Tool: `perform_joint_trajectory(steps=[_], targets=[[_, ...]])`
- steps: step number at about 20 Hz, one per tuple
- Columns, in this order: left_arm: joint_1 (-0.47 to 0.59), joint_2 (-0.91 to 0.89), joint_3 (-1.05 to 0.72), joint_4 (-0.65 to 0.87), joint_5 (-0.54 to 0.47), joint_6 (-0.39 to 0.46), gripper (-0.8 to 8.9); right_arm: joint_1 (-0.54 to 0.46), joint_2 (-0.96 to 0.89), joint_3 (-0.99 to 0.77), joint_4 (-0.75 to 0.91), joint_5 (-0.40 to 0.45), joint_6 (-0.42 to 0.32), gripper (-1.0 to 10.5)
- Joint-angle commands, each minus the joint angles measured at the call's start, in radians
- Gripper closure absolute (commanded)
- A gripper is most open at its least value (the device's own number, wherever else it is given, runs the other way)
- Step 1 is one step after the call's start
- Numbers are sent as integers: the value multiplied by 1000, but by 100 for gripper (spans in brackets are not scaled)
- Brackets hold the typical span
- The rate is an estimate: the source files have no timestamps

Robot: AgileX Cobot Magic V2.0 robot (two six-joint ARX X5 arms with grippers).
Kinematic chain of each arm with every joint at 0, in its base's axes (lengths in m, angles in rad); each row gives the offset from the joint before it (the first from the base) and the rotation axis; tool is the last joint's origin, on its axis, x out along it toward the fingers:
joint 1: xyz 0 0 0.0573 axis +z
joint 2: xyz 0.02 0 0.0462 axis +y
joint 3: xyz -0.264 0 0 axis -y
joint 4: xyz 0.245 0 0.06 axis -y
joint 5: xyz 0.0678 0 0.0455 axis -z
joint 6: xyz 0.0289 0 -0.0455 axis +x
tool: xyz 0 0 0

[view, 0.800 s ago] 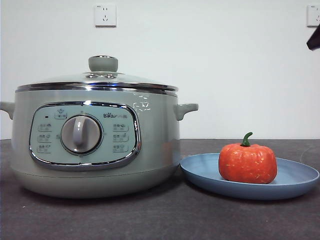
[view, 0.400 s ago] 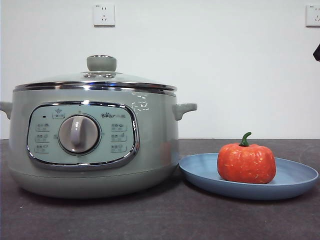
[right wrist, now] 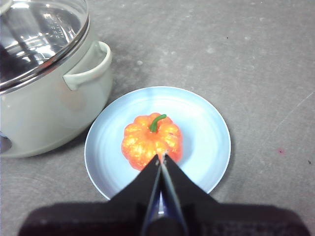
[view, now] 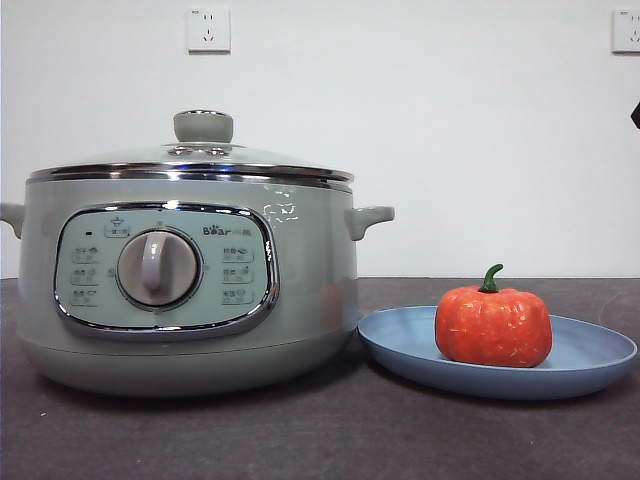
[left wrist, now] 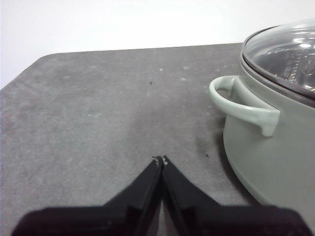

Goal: Take the pumpkin out from the steamer,put the pumpkin in the blue plate,close the lid

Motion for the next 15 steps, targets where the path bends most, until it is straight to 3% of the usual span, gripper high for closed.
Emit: perform_joint_trajectory(steps=[1,11,13,15], targets=[[5,-2,-18,4,-2,-9,817,1,-2,-10,6,3,6,963],[5,-2,-18,4,-2,-9,817,3,-4,-10,5,22,4,963],[5,-2,-18,4,-2,-9,817,-4,-51,-10,-10,33,-35,963],[5,-2,-18,4,-2,-10,817,-55,-108,-27,40,23,-135,963]])
